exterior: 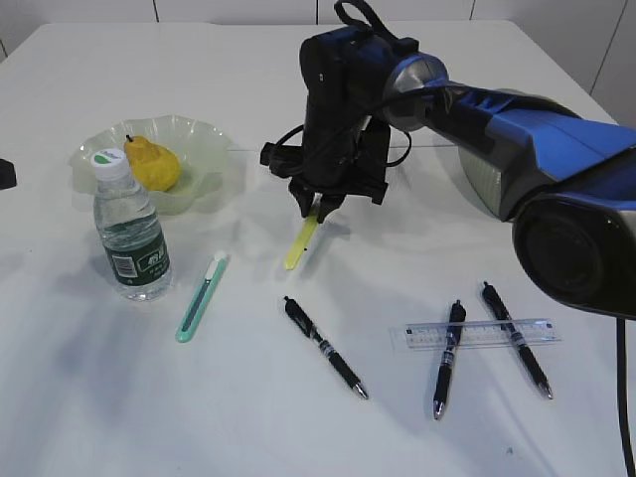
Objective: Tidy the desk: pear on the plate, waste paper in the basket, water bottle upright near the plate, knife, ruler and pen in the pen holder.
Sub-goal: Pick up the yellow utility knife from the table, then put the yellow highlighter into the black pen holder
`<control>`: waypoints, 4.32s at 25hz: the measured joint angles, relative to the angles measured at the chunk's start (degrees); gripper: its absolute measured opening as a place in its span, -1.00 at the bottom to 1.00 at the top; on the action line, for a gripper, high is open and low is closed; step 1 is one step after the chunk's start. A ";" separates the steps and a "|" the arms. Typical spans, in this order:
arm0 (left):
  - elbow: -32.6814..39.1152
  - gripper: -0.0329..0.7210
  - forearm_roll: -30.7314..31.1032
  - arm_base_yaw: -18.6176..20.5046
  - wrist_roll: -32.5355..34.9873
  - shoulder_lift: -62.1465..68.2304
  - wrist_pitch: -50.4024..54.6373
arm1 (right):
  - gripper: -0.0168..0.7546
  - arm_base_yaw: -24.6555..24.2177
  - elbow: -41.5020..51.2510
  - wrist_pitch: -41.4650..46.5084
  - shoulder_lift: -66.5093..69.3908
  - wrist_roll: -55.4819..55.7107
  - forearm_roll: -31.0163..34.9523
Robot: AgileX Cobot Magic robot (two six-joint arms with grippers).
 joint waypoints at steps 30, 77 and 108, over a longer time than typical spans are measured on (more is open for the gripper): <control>0.00 0.51 0.00 0.00 0.00 0.00 -0.53 | -0.60 0.00 9.50 0.53 -10.64 -26.03 1.96; 0.00 0.51 0.00 0.00 0.00 0.00 -2.88 | -0.68 -8.33 37.68 -27.38 -30.60 -31.08 -10.13; 0.00 0.51 0.00 0.00 0.00 0.00 -2.88 | -0.68 -10.91 37.72 -71.48 -21.68 -31.38 -13.06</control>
